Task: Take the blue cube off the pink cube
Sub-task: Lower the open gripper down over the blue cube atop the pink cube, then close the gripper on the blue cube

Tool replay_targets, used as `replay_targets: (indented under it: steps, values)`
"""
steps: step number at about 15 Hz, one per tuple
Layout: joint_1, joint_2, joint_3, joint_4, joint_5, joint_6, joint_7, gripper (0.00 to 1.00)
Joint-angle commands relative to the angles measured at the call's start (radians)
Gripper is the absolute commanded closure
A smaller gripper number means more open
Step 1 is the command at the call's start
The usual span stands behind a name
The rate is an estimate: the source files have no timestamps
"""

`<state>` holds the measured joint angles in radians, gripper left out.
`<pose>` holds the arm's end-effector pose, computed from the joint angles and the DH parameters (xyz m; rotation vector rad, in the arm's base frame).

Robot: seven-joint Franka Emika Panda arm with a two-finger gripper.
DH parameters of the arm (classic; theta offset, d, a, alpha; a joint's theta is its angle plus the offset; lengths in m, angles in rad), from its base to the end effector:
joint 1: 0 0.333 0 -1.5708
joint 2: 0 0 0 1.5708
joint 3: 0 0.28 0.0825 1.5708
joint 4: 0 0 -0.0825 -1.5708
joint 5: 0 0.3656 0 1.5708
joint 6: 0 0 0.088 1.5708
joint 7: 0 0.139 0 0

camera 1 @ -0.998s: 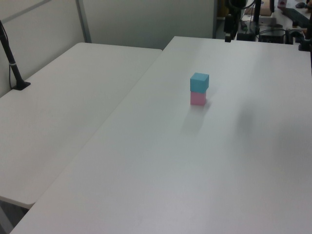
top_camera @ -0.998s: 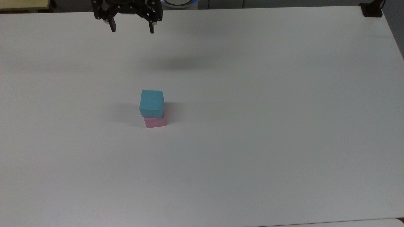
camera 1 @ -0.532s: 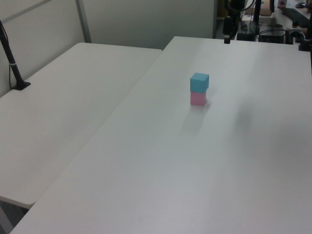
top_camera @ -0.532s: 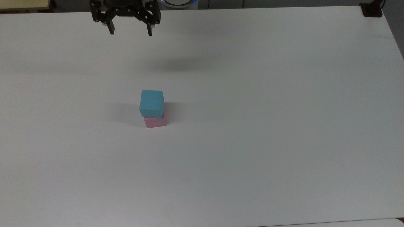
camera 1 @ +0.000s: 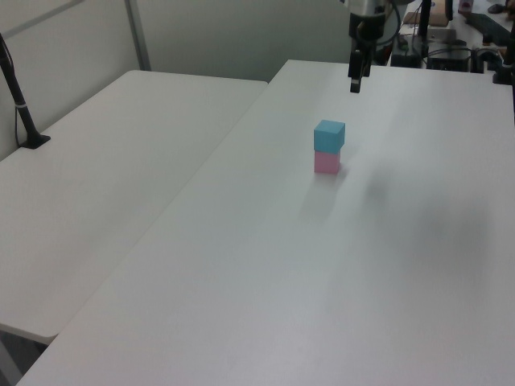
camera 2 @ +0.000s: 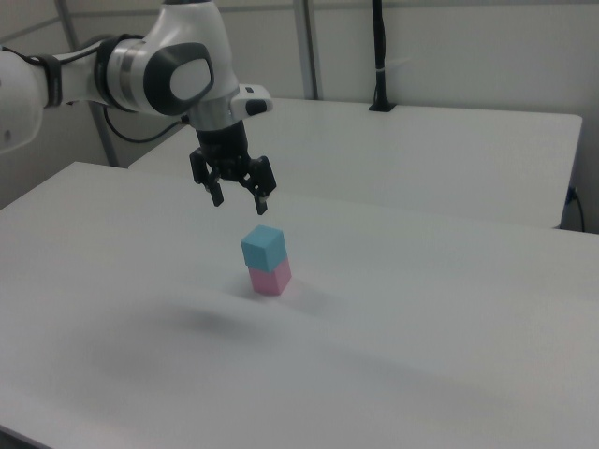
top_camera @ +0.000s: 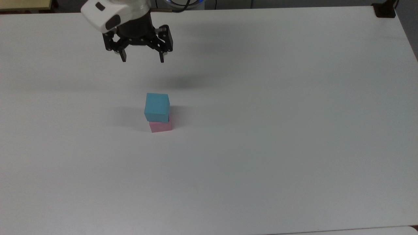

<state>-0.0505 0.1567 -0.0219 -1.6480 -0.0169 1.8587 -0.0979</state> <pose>0.5937 -0.0443 0.4582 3.1159 0.0471 0.0813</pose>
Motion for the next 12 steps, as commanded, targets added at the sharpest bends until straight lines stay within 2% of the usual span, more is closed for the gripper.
replay_targets:
  steps: [1,5,12]
  values:
    - [0.006,0.047,0.010,-0.001,0.006,0.037,0.001,0.00]
    - [0.006,0.107,0.023,-0.016,0.006,0.134,0.017,0.00]
    - [0.005,0.181,0.033,-0.009,0.014,0.189,0.066,0.00]
